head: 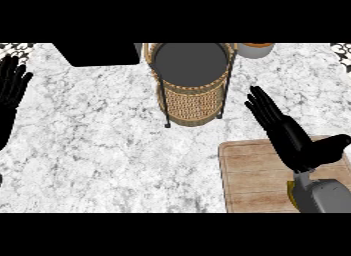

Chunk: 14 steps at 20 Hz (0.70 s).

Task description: Pick the tomato from the cutting board and place it in the tiered basket

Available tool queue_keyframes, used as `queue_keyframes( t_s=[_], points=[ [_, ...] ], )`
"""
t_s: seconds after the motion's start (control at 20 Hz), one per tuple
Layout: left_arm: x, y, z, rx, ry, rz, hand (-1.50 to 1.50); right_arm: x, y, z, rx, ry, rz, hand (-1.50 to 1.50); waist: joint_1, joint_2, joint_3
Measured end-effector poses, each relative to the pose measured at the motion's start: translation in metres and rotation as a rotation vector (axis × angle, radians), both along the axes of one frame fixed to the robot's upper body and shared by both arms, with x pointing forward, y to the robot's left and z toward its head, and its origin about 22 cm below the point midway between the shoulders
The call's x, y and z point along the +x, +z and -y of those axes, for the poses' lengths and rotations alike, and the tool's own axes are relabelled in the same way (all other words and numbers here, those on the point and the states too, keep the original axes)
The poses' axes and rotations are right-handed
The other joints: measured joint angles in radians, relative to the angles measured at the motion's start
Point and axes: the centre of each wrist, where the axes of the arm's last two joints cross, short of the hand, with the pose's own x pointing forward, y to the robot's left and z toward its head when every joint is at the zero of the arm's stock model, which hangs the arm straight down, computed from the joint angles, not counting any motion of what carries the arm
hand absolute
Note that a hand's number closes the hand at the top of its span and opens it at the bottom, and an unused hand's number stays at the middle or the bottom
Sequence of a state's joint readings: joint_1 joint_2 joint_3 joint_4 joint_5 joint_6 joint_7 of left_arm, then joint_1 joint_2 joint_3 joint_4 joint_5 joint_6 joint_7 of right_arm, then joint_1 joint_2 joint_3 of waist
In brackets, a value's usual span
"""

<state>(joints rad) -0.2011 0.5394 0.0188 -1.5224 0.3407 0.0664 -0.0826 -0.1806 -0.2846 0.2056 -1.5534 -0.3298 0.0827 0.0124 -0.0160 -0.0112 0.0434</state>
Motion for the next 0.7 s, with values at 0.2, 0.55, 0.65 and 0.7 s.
queue_keyframes(
  t_s=[0.2, 0.55, 0.65, 0.7],
  points=[
    [-0.002, -0.016, 0.019, 0.002, -0.052, -0.059, 0.00, 0.011, -0.006, 0.020, -0.017, -0.228, -0.013, -1.50, 0.007, 0.010, -0.027],
    [-0.014, -0.072, 0.071, -0.057, -0.175, -0.230, 0.00, 0.026, -0.034, 0.038, -0.097, -0.729, -0.064, -1.50, 0.011, 0.025, -0.042],
    [-0.014, -0.085, 0.079, -0.058, -0.188, -0.251, 0.00, 0.033, -0.040, 0.034, -0.106, -0.794, -0.015, -1.50, 0.014, 0.023, -0.042],
    [-0.013, -0.088, 0.081, -0.057, -0.191, -0.260, 0.00, 0.037, -0.039, 0.033, -0.127, -0.817, 0.008, -1.50, 0.015, 0.021, -0.042]
  ],
)
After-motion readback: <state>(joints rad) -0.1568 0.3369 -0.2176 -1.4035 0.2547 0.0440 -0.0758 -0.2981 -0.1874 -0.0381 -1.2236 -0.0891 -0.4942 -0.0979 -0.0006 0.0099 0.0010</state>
